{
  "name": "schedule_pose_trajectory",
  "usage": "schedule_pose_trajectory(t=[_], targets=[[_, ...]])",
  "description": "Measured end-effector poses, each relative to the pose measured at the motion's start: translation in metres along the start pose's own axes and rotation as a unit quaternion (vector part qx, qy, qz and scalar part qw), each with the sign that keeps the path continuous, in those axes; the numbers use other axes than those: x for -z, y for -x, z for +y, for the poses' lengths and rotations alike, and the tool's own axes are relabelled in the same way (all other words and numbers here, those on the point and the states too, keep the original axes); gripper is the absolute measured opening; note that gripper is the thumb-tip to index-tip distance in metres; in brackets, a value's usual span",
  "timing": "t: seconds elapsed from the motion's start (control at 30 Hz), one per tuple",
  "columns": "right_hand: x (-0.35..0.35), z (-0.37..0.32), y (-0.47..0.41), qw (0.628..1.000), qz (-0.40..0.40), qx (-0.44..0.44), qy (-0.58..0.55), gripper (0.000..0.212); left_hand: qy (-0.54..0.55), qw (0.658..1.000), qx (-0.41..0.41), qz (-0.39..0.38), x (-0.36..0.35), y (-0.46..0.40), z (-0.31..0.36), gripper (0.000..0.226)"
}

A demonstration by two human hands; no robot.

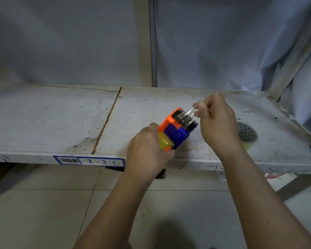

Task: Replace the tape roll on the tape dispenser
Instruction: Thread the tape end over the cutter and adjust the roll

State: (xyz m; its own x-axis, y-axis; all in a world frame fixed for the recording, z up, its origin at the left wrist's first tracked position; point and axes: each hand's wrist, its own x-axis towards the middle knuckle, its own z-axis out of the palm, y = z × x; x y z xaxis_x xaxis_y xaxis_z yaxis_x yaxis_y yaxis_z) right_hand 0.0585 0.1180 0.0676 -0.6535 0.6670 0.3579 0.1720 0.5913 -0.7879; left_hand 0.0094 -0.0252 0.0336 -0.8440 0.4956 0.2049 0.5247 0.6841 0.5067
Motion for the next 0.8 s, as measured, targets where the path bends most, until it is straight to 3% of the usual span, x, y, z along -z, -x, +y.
schedule_pose_trajectory(t=[0.8], targets=[[0.01,0.002,-0.01,0.973,0.223,-0.002,-0.053,0.009,0.034,0.999,-0.024,0.003,0.006,0.006,0.003,0.057]])
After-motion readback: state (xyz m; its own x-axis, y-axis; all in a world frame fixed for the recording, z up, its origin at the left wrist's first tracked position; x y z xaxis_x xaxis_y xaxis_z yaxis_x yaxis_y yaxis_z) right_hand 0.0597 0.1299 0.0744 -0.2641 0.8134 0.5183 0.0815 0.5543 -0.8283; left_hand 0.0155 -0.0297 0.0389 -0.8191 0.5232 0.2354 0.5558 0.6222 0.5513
